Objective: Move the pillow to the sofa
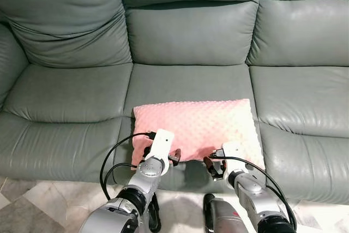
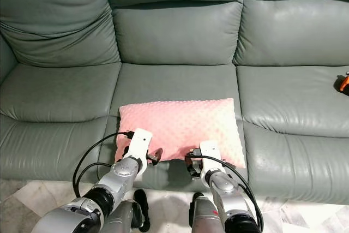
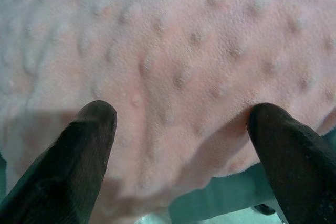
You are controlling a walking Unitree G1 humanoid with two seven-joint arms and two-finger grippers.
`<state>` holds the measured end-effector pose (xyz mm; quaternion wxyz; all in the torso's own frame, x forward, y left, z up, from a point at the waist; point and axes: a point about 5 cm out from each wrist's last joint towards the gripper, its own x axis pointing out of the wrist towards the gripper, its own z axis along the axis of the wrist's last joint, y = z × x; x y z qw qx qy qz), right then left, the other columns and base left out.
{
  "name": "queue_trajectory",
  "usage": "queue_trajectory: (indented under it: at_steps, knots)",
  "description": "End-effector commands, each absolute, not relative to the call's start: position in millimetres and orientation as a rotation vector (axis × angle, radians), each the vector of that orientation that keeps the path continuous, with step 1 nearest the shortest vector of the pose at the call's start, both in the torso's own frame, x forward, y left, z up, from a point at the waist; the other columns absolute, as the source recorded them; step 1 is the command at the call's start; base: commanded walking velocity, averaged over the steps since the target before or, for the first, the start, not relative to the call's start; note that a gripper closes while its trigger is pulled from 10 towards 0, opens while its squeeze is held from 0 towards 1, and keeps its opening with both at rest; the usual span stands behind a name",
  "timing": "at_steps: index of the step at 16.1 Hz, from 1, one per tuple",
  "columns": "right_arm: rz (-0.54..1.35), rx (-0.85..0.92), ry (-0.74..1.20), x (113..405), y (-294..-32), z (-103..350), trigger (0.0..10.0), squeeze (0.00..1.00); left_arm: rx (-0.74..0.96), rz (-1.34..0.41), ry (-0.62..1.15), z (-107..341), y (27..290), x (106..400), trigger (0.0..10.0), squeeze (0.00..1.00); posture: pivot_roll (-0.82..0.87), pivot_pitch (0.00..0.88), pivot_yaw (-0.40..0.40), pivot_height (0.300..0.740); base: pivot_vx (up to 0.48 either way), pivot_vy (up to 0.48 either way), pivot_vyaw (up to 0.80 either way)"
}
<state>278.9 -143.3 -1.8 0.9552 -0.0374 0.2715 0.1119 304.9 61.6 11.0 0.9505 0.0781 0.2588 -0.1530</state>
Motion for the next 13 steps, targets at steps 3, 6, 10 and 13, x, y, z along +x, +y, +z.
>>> queue_trajectory:
  at_steps: [3,6,10,13]
  knots:
    - [0.217,-0.074,0.566,271,-141,-8,10.0,0.00,0.161,-0.298,0.564,3,65,299,10.0,0.00,-0.17,0.351,0.110,0.740,0.000,0.000,0.00]
    - [0.219,-0.068,0.566,270,-138,-8,10.0,0.00,0.168,-0.319,0.547,10,64,305,10.0,0.00,-0.17,0.354,0.109,0.740,0.000,0.000,0.00]
    - [0.227,-0.066,0.576,266,-135,-11,10.0,0.00,0.155,-0.400,0.543,16,74,313,10.0,0.00,-0.15,0.352,0.110,0.740,0.000,0.000,0.00]
    - [0.220,-0.118,0.598,262,-135,-15,10.0,0.00,0.200,-0.453,0.639,-3,101,297,10.0,0.00,-0.15,0.347,0.110,0.740,0.000,0.000,0.00]
